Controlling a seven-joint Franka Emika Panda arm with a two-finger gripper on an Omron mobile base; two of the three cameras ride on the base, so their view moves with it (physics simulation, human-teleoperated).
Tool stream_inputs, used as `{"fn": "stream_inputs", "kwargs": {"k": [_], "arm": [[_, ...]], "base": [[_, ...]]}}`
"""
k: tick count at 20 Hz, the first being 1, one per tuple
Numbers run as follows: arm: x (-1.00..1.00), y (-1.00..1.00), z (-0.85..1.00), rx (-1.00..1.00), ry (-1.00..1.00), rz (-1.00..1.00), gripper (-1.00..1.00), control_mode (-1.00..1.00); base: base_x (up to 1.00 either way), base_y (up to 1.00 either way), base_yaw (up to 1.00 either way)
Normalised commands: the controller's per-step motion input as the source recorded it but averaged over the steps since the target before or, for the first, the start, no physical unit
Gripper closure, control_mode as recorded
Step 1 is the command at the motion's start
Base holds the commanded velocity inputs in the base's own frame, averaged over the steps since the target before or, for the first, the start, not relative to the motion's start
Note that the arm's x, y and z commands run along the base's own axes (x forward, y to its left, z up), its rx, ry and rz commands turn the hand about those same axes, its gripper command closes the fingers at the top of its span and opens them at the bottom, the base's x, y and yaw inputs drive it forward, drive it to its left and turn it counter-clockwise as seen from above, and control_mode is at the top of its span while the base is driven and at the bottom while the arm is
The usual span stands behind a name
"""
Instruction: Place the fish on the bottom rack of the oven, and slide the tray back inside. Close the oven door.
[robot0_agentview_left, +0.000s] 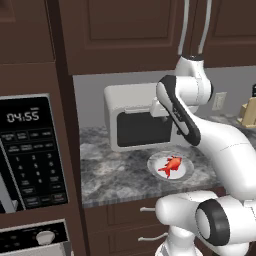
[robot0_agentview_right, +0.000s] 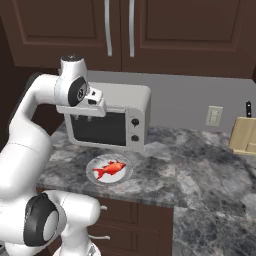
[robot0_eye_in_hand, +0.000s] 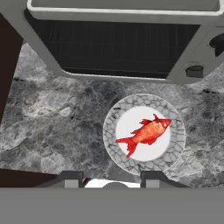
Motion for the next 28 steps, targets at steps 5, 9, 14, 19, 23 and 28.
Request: {"fn": "stream_inputs", "kwargs": {"k": [5, 9, 14, 19, 23, 28], "arm": [[-0.13, 0.00, -0.05, 0.00, 0.00, -0.01, -1.00, -1.00], [-0.55, 0.00, -0.12, 0.00, 0.00, -0.10, -1.00, -1.00], [-0.60, -0.05, -0.14, 0.00, 0.00, -0.13, -1.00, -1.00], [-0.49, -0.10, -0.15, 0.00, 0.00, -0.15, -1.00, -1.00], [-0.17, 0.00, -0.18, 0.00, -0.08, -0.09, -1.00, -1.00], [-0.28, 0.00, -0.26, 0.00, -0.12, -0.11, -1.00, -1.00]], "base": [[0.00, 0.00, 0.00], [0.00, 0.00, 0.00], [0.00, 0.00, 0.00], [0.00, 0.00, 0.00], [0.00, 0.00, 0.00], [0.00, 0.00, 0.00]]}}
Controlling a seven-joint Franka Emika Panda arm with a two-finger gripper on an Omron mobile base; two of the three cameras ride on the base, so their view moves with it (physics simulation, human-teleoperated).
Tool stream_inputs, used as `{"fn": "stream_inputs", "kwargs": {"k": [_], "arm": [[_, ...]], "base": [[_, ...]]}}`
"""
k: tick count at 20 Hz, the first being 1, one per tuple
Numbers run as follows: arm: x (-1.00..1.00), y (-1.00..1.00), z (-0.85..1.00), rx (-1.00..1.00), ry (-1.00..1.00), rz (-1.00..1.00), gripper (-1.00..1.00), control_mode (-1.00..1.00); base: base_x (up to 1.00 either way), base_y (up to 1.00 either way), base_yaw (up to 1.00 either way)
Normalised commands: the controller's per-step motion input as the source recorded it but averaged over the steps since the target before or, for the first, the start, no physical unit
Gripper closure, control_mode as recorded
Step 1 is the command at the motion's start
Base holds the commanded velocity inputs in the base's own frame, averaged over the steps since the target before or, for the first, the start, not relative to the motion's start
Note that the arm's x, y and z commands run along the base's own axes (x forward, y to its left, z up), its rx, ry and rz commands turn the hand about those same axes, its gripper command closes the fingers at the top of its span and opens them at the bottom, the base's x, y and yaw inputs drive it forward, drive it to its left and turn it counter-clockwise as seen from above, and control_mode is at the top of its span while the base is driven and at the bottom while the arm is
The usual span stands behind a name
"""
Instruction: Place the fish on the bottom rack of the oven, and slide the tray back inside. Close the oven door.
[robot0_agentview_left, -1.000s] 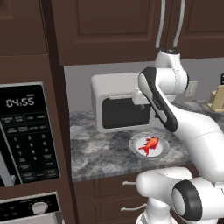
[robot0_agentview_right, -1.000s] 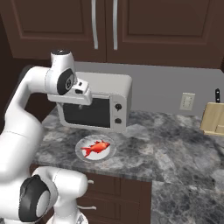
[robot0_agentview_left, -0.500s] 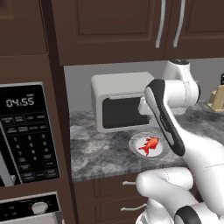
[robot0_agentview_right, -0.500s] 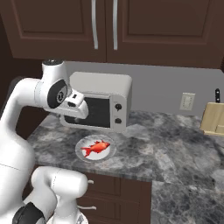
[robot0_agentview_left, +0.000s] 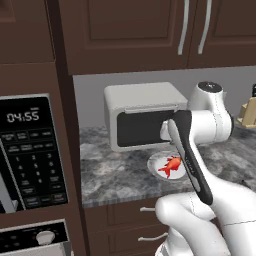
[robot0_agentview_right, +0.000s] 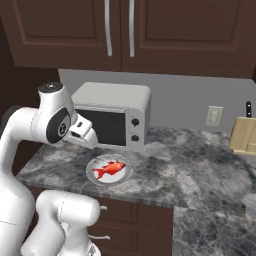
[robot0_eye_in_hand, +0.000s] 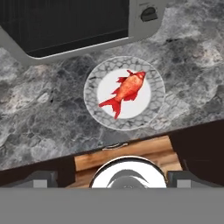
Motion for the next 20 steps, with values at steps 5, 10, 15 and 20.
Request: {"fn": "stream_inputs", "kwargs": {"k": [5, 10, 15, 20], "arm": [[-0.13, 0.00, -0.23, 0.00, -0.08, -0.12, -1.00, -1.00], [-0.08, -0.15, -0.08, 0.00, 0.04, -0.15, -1.00, -1.00], [0.19, -0.09, -0.09, 0.01, 0.04, -0.22, -1.00, -1.00], [0.24, -0.23, -0.21, 0.18, 0.09, -0.13, -1.00, -1.00]], "base": [[0.00, 0.00, 0.00], [0.00, 0.00, 0.00], [0.00, 0.00, 0.00], [0.00, 0.00, 0.00]]}}
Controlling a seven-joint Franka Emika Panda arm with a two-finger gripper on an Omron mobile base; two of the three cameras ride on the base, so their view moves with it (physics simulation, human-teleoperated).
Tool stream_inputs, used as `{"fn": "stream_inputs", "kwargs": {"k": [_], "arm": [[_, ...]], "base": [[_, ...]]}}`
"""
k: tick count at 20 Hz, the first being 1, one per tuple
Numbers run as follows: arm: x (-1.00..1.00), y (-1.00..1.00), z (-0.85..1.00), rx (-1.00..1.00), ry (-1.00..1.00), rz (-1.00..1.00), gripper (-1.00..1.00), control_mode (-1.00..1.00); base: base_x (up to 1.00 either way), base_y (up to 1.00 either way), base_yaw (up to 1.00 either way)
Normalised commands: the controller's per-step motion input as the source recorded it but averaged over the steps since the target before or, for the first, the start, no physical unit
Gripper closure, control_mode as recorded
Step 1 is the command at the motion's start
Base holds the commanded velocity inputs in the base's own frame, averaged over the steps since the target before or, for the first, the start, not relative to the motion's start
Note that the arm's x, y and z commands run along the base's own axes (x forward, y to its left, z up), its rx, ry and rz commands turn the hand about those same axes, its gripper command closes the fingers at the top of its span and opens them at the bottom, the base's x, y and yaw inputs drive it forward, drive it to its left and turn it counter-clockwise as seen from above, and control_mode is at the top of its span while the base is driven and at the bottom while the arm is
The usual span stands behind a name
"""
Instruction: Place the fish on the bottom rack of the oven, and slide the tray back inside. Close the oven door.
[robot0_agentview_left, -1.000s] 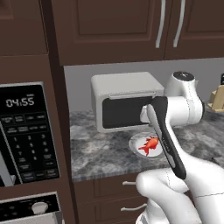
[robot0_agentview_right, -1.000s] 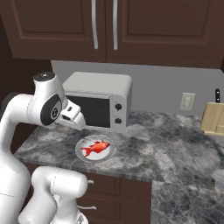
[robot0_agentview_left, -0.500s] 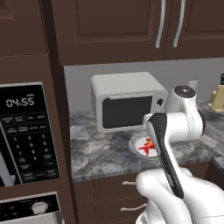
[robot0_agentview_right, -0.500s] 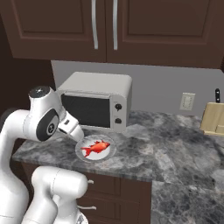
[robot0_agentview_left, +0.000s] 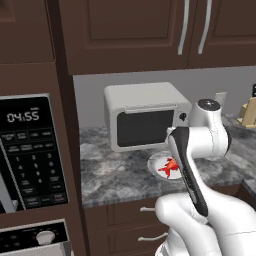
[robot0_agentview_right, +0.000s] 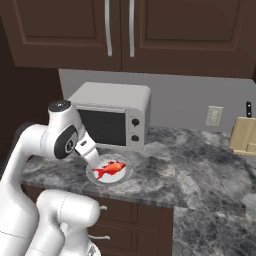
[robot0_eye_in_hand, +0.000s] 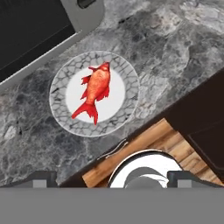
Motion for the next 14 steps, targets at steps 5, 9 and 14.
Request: {"fn": "stream_inputs", "kwargs": {"k": [5, 9, 14], "arm": [[0.34, -0.07, -0.35, 0.15, 0.11, 0.00, -1.00, -1.00], [0.42, 0.00, -0.26, 0.01, 0.04, 0.00, -1.00, -1.00], [0.24, 0.00, -0.31, 0.00, 0.00, -0.01, -1.00, -1.00]], "base": [[0.00, 0.00, 0.00], [0.00, 0.00, 0.00], [0.00, 0.00, 0.00]]}}
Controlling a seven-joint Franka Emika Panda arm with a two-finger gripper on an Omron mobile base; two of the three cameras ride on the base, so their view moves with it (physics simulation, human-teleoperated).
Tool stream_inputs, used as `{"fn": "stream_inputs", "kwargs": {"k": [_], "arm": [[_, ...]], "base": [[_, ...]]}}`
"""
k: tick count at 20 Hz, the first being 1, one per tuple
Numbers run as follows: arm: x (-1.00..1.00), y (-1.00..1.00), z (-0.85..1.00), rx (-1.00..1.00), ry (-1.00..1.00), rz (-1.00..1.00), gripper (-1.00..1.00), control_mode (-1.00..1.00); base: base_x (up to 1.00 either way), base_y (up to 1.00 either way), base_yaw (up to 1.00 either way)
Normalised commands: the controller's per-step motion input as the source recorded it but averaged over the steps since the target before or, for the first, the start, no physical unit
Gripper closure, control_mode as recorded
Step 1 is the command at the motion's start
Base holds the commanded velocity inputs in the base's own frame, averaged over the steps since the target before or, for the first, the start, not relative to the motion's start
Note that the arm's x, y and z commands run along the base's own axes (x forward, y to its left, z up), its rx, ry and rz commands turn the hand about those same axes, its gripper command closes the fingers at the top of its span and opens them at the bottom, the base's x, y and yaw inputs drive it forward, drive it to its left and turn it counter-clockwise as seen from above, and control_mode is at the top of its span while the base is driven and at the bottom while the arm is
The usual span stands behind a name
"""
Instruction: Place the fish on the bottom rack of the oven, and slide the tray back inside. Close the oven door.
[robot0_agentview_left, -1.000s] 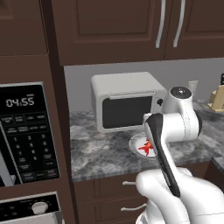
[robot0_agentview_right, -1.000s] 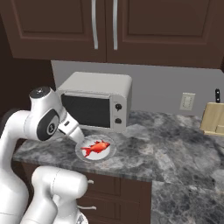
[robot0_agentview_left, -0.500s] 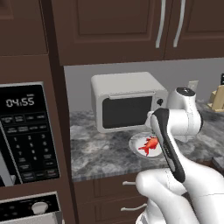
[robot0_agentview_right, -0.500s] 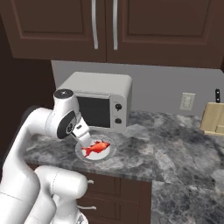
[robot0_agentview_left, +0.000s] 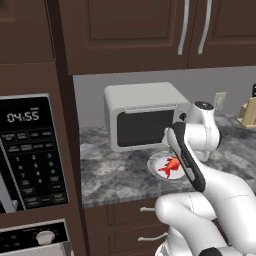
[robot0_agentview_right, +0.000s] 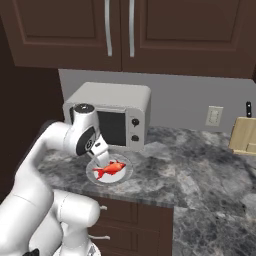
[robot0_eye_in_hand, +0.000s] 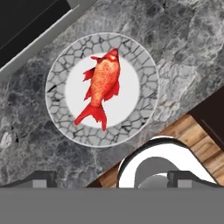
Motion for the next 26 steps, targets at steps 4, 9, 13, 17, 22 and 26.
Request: {"fn": "stream_inputs", "kwargs": {"k": [4, 9, 13, 17, 22, 26], "arm": [[0.25, 0.00, -0.41, 0.00, 0.01, -0.03, -1.00, -1.00], [0.30, 0.00, -0.46, 0.00, 0.00, -0.04, -1.00, -1.00], [0.31, 0.00, -0.44, 0.00, 0.00, -0.03, -1.00, -1.00], [0.26, 0.00, -0.33, 0.00, 0.01, -0.01, -1.00, -1.00], [0.20, 0.00, -0.30, 0.00, 0.03, 0.00, -1.00, -1.00], [0.24, 0.00, -0.29, 0.00, 0.01, 0.00, -1.00, -1.00]], "base": [[0.00, 0.00, 0.00], [0.00, 0.00, 0.00], [0.00, 0.00, 0.00], [0.00, 0.00, 0.00], [0.00, 0.00, 0.00], [0.00, 0.00, 0.00]]}}
